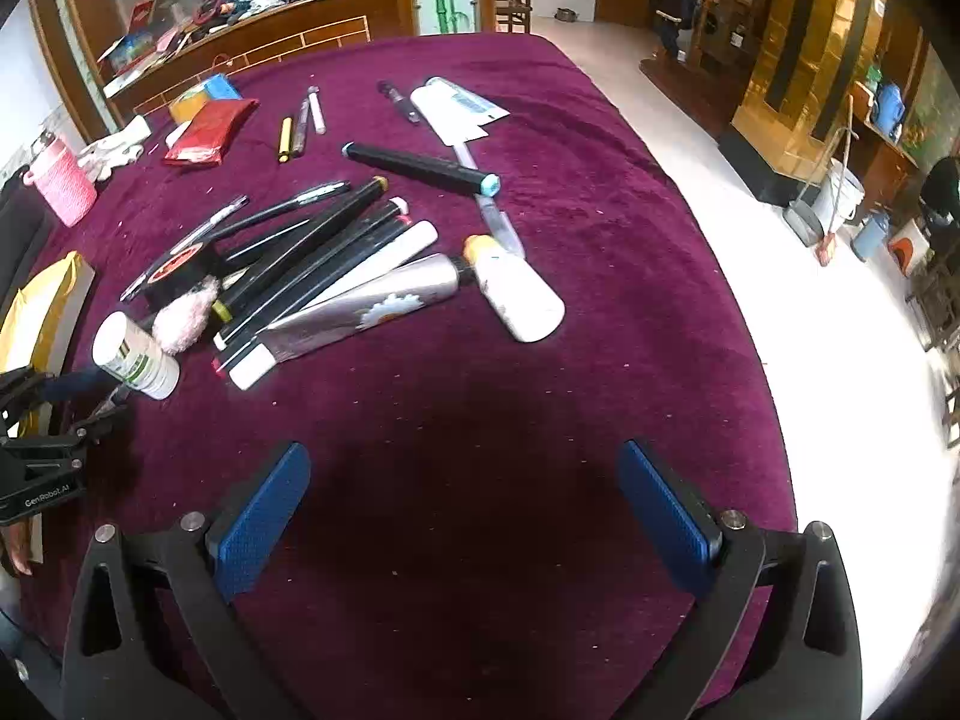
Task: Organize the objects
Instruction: 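Hold the clear pen in the left tool while the right tool grasps the orange-capped white glue bottle, then carry the pen and glue bottle over the yellow-rimmed tray and open both tools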
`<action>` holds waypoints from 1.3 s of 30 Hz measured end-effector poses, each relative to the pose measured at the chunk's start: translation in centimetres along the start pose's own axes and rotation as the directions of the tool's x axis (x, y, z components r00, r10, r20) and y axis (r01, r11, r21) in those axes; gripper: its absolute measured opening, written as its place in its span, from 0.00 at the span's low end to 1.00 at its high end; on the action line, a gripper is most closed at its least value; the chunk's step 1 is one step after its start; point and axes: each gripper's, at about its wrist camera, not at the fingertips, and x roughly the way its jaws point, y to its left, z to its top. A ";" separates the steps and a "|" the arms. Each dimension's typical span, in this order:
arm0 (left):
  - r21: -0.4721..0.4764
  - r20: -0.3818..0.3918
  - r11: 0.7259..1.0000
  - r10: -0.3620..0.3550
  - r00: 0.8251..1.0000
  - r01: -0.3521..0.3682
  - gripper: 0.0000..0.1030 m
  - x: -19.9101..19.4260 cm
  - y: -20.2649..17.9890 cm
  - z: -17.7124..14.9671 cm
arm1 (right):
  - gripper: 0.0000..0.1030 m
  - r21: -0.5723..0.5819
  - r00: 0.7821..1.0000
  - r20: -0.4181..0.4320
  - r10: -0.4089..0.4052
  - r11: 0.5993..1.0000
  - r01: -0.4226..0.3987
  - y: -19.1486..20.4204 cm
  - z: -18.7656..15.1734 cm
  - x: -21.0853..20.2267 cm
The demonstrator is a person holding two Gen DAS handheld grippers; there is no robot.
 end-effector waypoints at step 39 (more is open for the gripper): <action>-0.339 0.147 0.931 -0.089 0.985 0.134 0.12 -8.4 1.4 -3.4 | 0.31 -0.141 0.987 -0.163 0.013 0.989 -0.036 -1.9 7.8 8.2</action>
